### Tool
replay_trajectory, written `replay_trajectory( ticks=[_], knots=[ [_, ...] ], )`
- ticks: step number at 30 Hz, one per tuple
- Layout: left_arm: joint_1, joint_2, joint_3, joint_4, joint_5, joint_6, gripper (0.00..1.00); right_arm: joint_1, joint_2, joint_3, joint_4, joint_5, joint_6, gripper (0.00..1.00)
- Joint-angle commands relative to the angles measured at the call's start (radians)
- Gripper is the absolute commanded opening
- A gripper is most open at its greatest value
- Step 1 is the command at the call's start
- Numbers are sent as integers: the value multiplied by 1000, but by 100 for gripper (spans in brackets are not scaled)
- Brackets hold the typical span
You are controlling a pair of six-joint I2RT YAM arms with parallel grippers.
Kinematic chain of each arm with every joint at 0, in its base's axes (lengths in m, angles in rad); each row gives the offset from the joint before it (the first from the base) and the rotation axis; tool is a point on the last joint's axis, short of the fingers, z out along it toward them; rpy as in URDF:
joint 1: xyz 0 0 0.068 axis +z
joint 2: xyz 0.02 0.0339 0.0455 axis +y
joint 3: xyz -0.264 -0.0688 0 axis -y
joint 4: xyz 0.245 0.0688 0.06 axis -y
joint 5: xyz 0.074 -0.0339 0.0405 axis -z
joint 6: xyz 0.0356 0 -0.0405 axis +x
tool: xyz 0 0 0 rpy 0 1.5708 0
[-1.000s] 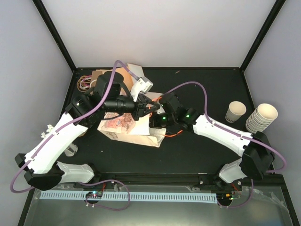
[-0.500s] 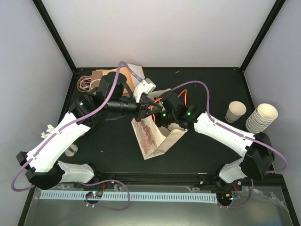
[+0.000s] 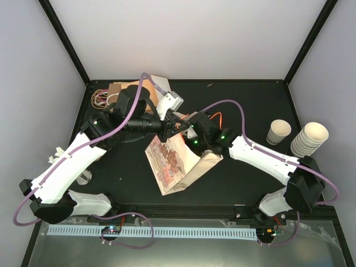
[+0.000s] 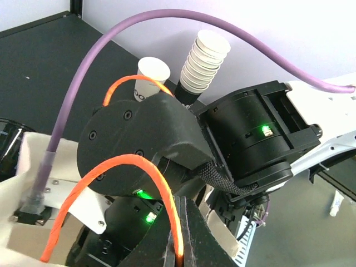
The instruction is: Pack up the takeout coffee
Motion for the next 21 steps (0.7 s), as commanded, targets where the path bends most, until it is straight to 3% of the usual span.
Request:
replay_trajectory(
  ticks=[1, 5, 9, 12, 18, 21],
  knots=[
    [-8, 15, 39, -6, -33, 21, 2, -3, 37, 3, -196, 132, -156, 1],
    [-8, 16, 55, -1, -73, 19, 1, -1, 63, -4, -292, 254, -182, 1],
    [-8, 17, 97, -32, -117, 34, 2, 22, 48, 28, -400, 579, -155, 1],
    [-8, 51, 117, -59, -138, 41, 2, 32, 53, 57, -467, 723, -137, 1],
    [-8, 54, 156, -97, -192, 43, 2, 32, 66, 44, -498, 819, -135, 1],
    [-8, 51, 169, -107, -211, 44, 2, 31, 32, 10, -416, 697, -212, 1]
  ],
)
